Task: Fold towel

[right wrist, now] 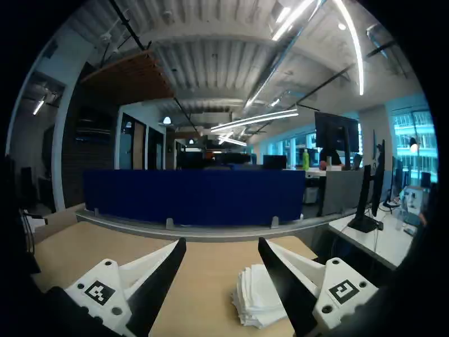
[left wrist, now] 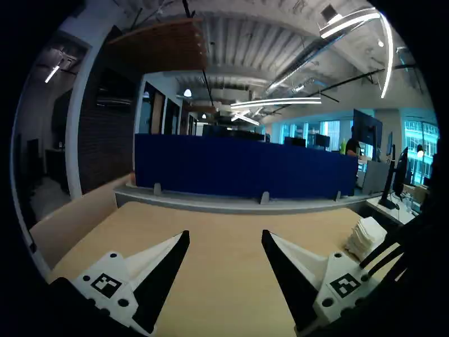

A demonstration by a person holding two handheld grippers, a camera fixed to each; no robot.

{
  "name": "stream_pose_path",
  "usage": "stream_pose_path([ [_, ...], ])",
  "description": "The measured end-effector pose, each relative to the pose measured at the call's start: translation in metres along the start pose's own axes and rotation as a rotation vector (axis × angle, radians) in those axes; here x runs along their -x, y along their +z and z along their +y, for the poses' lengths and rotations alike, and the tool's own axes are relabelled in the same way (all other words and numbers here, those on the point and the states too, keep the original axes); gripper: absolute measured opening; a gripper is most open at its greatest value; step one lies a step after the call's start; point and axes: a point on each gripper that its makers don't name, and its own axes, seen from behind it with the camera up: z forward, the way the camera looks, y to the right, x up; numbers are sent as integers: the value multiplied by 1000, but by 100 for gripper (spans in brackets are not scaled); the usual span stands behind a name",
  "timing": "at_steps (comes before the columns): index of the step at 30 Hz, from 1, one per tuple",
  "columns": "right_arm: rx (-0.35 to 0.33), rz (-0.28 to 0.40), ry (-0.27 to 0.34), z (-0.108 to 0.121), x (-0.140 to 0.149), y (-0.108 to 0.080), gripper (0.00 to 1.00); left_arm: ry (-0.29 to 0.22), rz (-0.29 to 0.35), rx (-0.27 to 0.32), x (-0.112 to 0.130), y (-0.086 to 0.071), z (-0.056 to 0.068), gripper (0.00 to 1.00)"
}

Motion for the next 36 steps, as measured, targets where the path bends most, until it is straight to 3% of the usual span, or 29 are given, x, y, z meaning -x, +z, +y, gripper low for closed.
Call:
stream_pose_path([
  [7,-33,9,21,-32,0,-4,100,12,50,-22,-10,-6,-4,95],
  [19,-58,-29,36,-57,16,8,100,38,63,-53,-7,-6,-18,95],
  [25,-59,-30,35,-64,33,13,100,52,72,-66,12,1,-27,95],
  [32,-67,-33,28,-74,56,20,100,67,65,-82,54,16,-34,95],
  [36,-72,-50,32,-80,70,26,100,104,63,-82,78,24,-32,95],
])
